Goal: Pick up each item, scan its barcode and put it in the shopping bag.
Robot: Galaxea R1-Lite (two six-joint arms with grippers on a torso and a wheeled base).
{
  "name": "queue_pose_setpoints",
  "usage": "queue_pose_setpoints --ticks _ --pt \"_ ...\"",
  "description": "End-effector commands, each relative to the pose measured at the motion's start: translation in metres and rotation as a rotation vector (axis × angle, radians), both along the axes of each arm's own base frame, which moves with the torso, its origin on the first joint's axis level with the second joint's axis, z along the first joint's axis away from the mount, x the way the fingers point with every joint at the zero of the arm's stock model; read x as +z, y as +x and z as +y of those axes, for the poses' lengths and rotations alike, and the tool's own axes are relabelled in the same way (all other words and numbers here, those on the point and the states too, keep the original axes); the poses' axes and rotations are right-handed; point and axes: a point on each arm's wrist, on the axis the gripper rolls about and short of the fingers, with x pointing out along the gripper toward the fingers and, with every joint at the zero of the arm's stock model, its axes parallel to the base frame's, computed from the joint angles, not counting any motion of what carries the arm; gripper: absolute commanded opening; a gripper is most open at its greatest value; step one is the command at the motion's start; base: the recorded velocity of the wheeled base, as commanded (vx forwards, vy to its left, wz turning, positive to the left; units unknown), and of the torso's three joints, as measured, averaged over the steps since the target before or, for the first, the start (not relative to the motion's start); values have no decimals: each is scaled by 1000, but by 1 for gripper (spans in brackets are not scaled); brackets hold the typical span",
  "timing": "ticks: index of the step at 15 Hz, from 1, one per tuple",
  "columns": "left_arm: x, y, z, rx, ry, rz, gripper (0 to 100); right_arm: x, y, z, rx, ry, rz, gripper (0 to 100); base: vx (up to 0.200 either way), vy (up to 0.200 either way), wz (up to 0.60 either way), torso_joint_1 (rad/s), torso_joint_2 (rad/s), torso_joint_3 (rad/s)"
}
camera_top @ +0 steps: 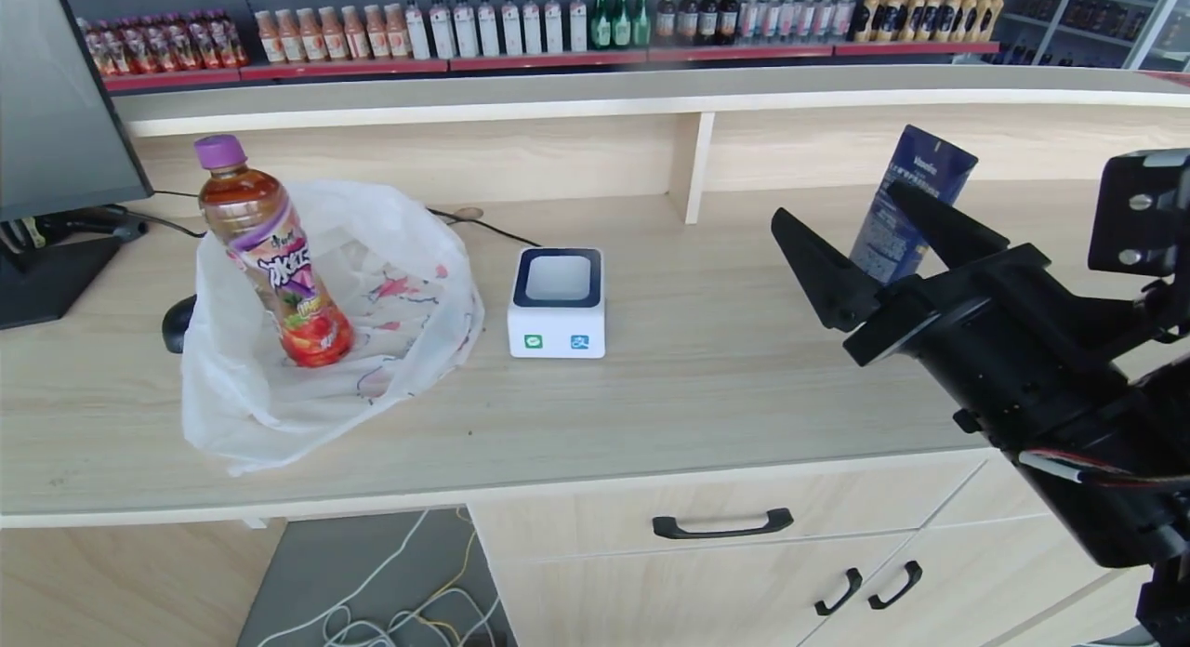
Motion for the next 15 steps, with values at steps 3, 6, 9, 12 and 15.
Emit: queue_pose_setpoints --ticks 3,6,9,12,15 --pt "0 0 0 1 1 1 100 -1 0 0 0 -4 5 100 0 -200 0 5 1 2" --pt "0 0 0 1 3 1 100 -2 -3 -2 0 -5 6 100 0 0 0 0 0 0" --pt "0 0 0 -3 12 -2 100 -6 -7 -5 -2 -16 20 100 0 0 0 0 0 0" --pt "0 0 0 -1 12 -2 100 -16 -9 -30 -87 -38 53 100 0 0 0 0 0 0" --pt "0 0 0 -1 12 -2 100 -26 -8 -50 -168 -62 94 100 0 0 0 0 0 0"
